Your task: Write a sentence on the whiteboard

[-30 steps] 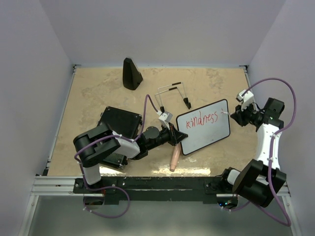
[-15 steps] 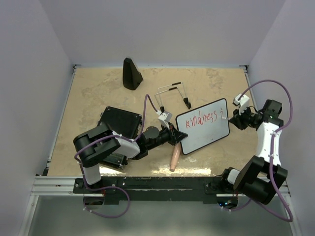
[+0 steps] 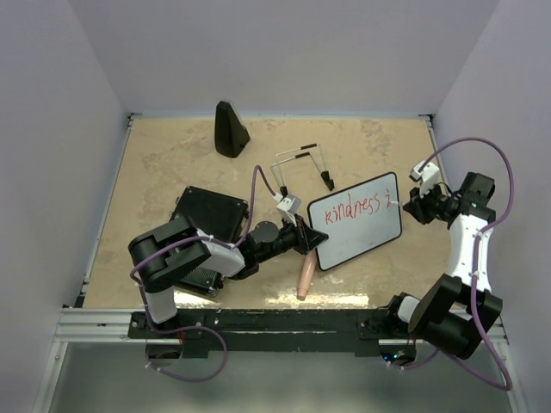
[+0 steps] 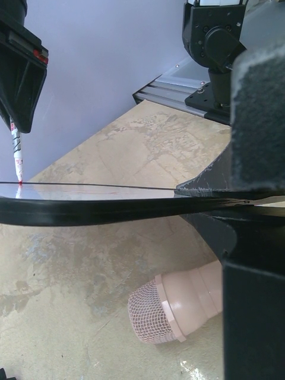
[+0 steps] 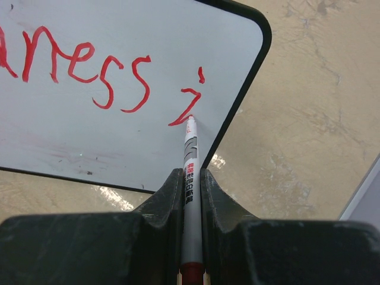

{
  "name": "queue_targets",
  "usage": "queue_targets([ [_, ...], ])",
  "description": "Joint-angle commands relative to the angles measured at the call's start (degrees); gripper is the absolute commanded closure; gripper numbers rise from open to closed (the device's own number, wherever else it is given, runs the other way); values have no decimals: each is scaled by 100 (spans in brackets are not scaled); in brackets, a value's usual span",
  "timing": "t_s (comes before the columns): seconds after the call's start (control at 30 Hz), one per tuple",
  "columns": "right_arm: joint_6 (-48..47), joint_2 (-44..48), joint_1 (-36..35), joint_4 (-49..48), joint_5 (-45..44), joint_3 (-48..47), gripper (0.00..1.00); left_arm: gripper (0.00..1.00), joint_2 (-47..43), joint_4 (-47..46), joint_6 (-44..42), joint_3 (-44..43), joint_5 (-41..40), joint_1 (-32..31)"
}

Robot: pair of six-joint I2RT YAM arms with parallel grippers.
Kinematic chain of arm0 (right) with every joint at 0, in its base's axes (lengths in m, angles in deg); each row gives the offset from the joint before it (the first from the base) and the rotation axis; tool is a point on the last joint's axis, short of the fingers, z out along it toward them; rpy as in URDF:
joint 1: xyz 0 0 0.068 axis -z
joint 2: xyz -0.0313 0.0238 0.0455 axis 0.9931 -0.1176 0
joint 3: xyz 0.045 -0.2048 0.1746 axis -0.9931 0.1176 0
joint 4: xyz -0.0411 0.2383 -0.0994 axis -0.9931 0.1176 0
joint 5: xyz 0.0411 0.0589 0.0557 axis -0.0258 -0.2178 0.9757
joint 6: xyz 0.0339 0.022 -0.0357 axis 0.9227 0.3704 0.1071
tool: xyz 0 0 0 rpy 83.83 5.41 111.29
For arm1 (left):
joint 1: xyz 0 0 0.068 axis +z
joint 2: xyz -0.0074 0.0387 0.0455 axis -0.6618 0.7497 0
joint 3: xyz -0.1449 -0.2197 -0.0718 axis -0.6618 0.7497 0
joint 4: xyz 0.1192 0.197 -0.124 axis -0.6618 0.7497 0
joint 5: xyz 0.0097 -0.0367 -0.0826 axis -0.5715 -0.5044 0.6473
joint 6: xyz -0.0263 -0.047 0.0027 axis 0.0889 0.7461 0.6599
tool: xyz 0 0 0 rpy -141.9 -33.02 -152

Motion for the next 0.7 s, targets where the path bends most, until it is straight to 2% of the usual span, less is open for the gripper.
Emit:
queue_targets([
  [0.0,234,125,-6,-289,7,-198,100,100,124,114,-341,-60,153,-43],
  [0.43,111,398,12,-86,33,-356,100,100,124,70,-349,-8,153,-52],
  [0.67,-117,240,64,19,-19,-365,100,100,115,52,-349,1,145,-43],
])
